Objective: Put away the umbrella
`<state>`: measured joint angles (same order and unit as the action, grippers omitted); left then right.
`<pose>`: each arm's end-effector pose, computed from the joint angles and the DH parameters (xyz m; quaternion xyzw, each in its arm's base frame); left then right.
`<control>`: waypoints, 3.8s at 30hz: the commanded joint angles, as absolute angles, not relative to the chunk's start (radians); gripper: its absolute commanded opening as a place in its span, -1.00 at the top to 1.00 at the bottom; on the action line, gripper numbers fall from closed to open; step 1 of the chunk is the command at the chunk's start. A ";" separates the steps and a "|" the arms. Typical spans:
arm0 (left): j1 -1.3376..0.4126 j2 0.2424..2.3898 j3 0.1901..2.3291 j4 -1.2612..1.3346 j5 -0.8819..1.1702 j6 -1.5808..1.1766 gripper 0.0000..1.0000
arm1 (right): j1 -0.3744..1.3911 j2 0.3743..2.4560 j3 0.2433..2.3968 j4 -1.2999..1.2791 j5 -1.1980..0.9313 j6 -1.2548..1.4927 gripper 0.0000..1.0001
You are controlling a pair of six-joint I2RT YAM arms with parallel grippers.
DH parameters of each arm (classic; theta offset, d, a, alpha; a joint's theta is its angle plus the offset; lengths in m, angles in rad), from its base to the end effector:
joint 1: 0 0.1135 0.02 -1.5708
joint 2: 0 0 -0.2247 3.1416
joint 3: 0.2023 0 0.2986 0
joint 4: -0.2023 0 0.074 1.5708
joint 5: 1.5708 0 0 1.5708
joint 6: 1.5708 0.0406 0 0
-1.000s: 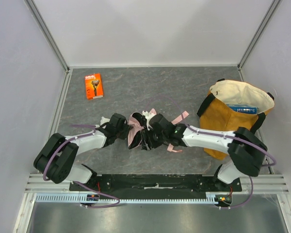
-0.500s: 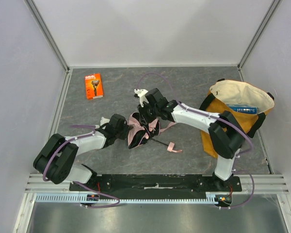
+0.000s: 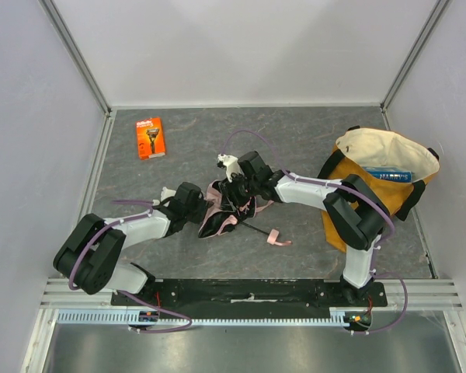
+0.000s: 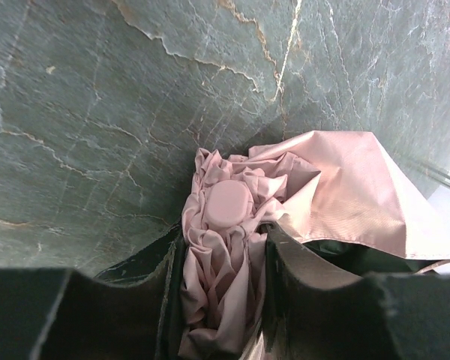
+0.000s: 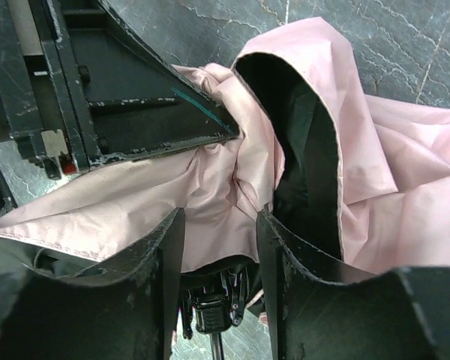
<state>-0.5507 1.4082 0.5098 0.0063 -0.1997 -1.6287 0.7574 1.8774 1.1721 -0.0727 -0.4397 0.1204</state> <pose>0.2464 -0.1419 0.0552 -0.5101 0.7882 -0.2501 0.2366 0.2994 0.3068 0.1061 -0.3619 0.8286 0.3422 0.2556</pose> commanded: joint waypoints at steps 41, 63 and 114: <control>-0.548 1.474 0.503 -0.210 -0.170 -1.591 0.96 | 1.008 1.927 1.114 -0.072 0.195 -0.132 -0.42; -0.454 1.549 0.563 -0.275 -0.016 -1.428 0.97 | 1.049 1.997 0.989 -0.012 0.202 -0.112 -0.41; -0.374 1.134 0.192 0.489 -0.005 -0.977 -0.83 | 0.766 2.177 0.877 0.190 -0.636 0.285 1.00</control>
<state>-0.3813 1.1294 0.2176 0.3626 0.0021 -1.0561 0.7921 2.0357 0.9848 0.5526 -0.4473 0.2058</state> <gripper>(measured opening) 0.910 0.331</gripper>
